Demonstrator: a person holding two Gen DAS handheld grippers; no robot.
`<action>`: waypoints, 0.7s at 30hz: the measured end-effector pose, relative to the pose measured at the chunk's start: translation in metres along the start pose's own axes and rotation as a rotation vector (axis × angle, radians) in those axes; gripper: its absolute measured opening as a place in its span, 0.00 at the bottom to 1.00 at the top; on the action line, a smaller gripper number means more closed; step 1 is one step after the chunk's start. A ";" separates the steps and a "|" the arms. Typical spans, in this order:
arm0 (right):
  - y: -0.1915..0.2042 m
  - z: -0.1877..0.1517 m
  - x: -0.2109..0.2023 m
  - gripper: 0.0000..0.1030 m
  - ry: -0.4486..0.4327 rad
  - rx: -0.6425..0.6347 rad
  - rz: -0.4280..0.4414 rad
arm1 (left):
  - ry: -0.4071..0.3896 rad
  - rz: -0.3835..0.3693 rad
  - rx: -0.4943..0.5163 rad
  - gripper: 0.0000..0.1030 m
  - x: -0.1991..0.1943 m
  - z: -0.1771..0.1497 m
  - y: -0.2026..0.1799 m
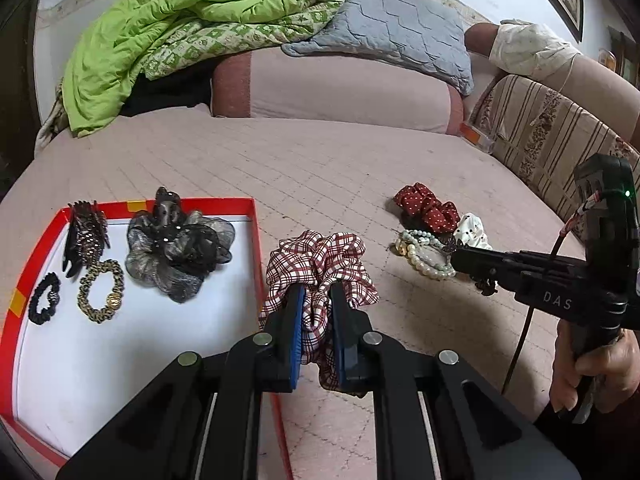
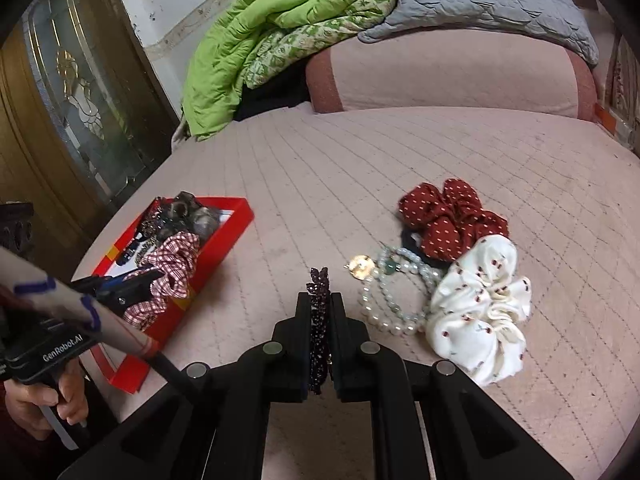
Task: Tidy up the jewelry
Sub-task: 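Grasp the dark beaded hair clip with the right gripper while the left holds the plaid scrunchie, then carry the plaid scrunchie and beaded clip into the tray and open both grippers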
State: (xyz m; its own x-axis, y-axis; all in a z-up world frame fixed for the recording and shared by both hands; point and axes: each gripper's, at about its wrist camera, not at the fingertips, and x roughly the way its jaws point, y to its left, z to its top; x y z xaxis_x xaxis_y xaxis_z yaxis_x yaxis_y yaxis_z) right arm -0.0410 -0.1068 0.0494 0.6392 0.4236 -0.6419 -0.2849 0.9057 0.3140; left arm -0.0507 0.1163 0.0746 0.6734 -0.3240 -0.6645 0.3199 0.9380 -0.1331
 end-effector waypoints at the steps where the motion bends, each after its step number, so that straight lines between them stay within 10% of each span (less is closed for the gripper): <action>1: 0.002 0.001 0.001 0.09 -0.002 0.000 0.005 | -0.002 0.003 0.001 0.12 -0.001 0.000 0.001; 21: 0.057 -0.001 0.011 0.09 0.015 0.077 0.142 | -0.032 0.025 -0.091 0.12 -0.027 -0.007 0.053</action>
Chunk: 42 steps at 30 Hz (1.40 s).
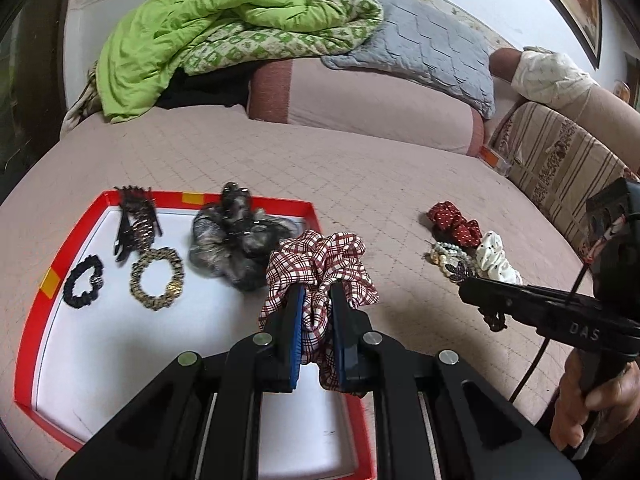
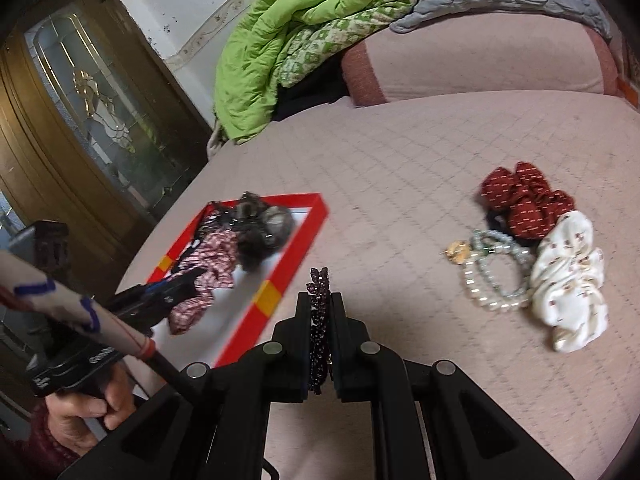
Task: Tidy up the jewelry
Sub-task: 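Carry the plaid scrunchie and beaded clip into the tray and open both grippers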
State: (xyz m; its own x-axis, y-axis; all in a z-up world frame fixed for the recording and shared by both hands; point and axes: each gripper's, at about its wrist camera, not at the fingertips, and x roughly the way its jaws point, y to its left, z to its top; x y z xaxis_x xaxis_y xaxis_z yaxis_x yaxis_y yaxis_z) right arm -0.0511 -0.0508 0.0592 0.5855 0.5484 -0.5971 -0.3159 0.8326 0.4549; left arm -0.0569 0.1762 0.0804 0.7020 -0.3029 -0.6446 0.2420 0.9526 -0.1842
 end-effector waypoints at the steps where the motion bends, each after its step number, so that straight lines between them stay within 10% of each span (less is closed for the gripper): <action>1: 0.004 0.000 0.002 0.09 0.003 -0.001 0.002 | -0.002 0.000 -0.007 0.12 -0.001 0.000 0.004; 21: 0.099 0.011 0.064 0.09 0.117 -0.058 0.052 | 0.034 0.023 -0.213 0.12 -0.015 -0.011 0.089; 42: 0.080 0.021 0.127 0.09 0.190 0.005 -0.025 | 0.105 0.120 -0.242 0.12 0.014 -0.012 0.101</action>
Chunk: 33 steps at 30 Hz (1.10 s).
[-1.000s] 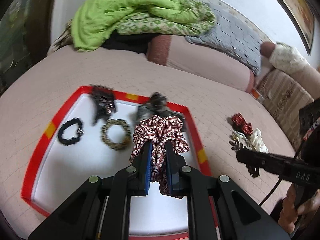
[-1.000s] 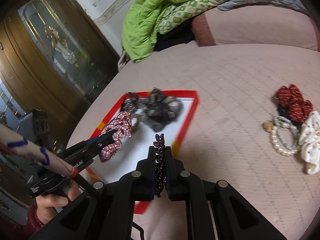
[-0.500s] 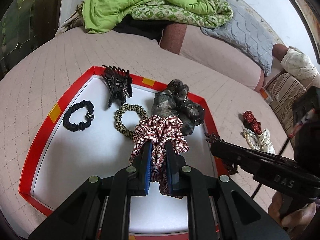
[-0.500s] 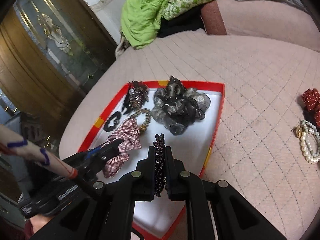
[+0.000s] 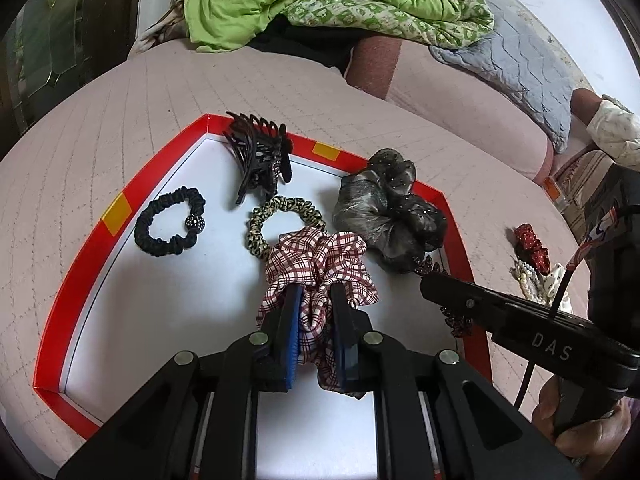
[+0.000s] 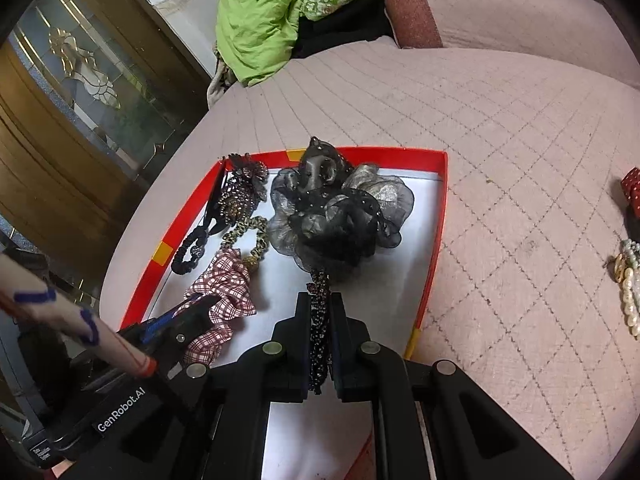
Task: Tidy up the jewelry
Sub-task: 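Carry the plaid scrunchie and beaded clip into the tray and open both grippers, then withdraw both grippers from the tray toward the remaining pile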
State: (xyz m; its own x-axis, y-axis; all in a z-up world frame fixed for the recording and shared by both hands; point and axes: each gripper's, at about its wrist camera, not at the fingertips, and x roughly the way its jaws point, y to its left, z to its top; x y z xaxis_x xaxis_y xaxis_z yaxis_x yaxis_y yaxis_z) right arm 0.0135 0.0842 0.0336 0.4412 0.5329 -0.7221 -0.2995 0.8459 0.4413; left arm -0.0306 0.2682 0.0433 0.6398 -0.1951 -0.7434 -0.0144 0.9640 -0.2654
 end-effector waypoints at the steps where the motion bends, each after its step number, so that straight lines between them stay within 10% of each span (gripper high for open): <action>1: -0.001 0.000 0.001 0.09 0.000 0.001 -0.002 | 0.002 0.002 -0.001 0.12 0.001 0.000 0.000; 20: -0.004 0.000 -0.002 0.14 0.005 0.004 0.014 | -0.018 -0.007 -0.007 0.26 -0.001 0.000 -0.002; 33: -0.003 0.000 -0.041 0.14 -0.061 0.008 0.049 | -0.173 0.007 0.037 0.37 -0.030 0.003 -0.014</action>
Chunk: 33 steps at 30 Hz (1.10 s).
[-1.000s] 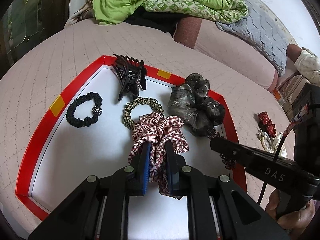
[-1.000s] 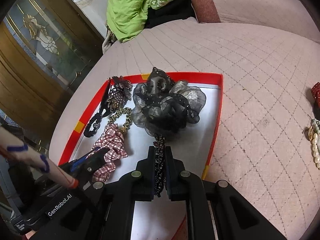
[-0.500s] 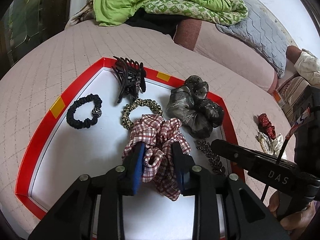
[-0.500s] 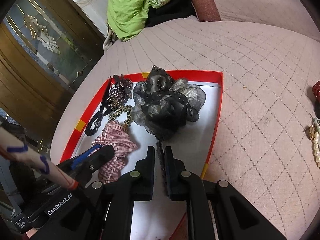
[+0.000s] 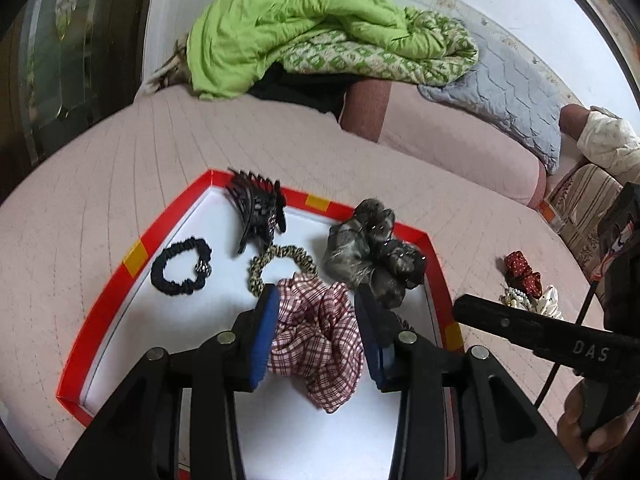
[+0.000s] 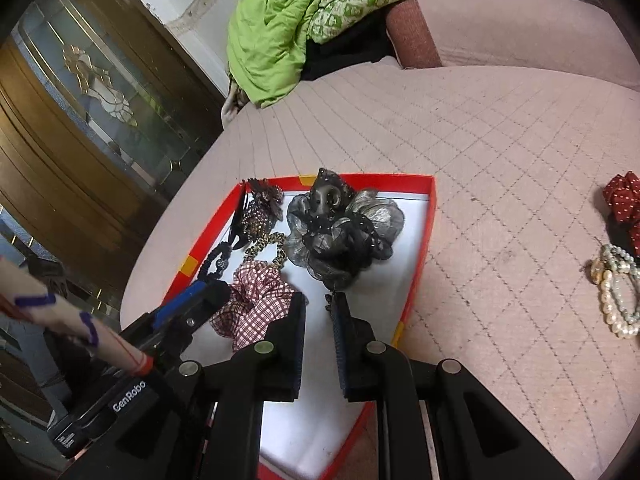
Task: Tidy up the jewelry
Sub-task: 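Withdraw both grippers from the tray toward the remaining pile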
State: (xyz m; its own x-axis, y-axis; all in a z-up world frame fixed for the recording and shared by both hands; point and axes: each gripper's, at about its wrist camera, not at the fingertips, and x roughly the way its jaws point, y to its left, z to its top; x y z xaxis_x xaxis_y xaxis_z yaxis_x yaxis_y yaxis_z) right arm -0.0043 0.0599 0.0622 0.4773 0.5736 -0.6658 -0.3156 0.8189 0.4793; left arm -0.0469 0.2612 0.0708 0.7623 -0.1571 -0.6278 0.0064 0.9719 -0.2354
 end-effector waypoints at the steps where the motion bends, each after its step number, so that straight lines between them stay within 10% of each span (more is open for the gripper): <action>1: -0.002 -0.001 -0.004 0.14 -0.003 0.002 0.000 | -0.002 -0.006 0.000 0.37 -0.001 0.000 -0.001; 22: -0.176 -0.017 -0.086 0.16 -0.063 0.166 -0.262 | 0.008 -0.074 0.112 0.37 -0.008 -0.010 -0.064; 33: -0.178 0.007 -0.049 0.20 0.029 -0.001 -0.307 | 0.052 -0.098 0.186 0.37 0.003 -0.017 -0.100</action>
State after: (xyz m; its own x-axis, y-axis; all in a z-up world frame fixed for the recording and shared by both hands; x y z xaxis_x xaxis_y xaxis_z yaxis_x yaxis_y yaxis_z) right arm 0.0342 -0.1145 0.0138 0.5270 0.2997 -0.7953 -0.1610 0.9540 0.2529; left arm -0.0564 0.1608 0.0797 0.7177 -0.2567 -0.6473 0.2020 0.9664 -0.1592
